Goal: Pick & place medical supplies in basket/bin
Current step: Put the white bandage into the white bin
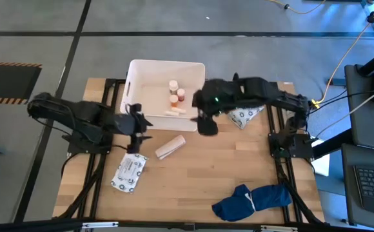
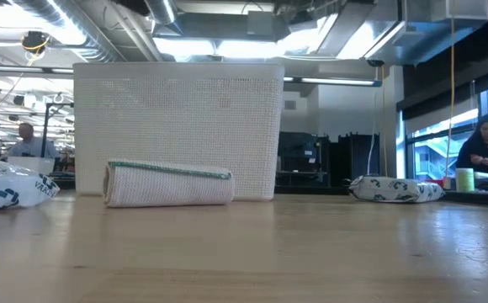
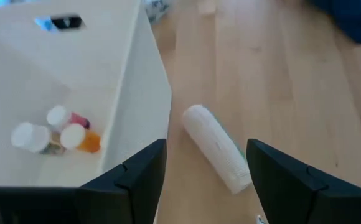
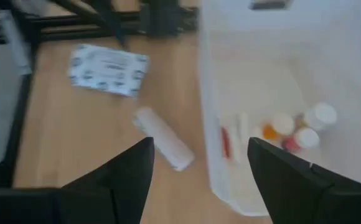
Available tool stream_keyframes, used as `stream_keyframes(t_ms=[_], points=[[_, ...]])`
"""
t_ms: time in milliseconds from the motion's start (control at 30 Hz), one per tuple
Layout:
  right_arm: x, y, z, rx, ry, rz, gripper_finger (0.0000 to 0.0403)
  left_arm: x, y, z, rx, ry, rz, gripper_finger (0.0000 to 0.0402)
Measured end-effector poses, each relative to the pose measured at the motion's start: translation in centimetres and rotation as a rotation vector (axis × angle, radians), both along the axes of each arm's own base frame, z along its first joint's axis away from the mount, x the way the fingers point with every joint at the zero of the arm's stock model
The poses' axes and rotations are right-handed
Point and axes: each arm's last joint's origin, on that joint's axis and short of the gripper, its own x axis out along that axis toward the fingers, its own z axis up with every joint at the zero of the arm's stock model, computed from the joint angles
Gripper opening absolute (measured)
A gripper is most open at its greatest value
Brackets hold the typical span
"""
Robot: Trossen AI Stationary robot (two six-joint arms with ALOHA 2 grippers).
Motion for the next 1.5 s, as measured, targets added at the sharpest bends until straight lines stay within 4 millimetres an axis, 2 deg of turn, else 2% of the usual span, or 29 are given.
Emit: stream_keyframes(t_ms=[200, 367, 433, 667, 800, 1000, 1167, 1333, 1500], points=[[0.1, 3.1, -0.5, 0.015, -0.097, 0.072, 0.0259, 2.6, -1.1, -2.3, -0.105, 0.09, 0.099, 0.0232], [-0.2, 4.1, -3.4, 0.061, -0.148, 0.067, 0.0259, 4.4, -2.2, -4.3, -0.126, 0.155, 0.166, 0.0237], [-1.0, 4.2, -4.2, 0.086, -0.182, 0.055, 0.0259, 5.1, -2.8, -5.1, -0.12, 0.175, 0.197, 0.0235], [-5.3, 4.5, -4.9, 0.154, -0.35, 0.023, 0.0259, 7.5, -4.1, -8.7, -0.159, 0.24, 0.384, 0.0235], [-7.6, 4.4, -4.2, 0.174, -0.465, 0.036, 0.0259, 8.8, -4.5, -11.2, -0.159, 0.298, 0.463, 0.0236], [-9.4, 4.0, -3.6, 0.183, -0.53, 0.04, 0.0259, 10.4, -4.8, -14.8, -0.132, 0.361, 0.579, 0.0231], [-9.5, 4.0, -3.5, 0.175, -0.535, 0.045, 0.0259, 11.5, -4.3, -17.4, -0.162, 0.433, 0.647, 0.0231], [-9.6, 4.0, -3.4, 0.16, -0.536, 0.055, 0.0259, 12.7, -4.1, -19.7, -0.207, 0.502, 0.613, 0.0232], [-9.6, 4.0, -3.4, 0.159, -0.534, 0.055, 0.0259, 13.0, -4.0, -20.7, -0.215, 0.547, 0.587, 0.021]])
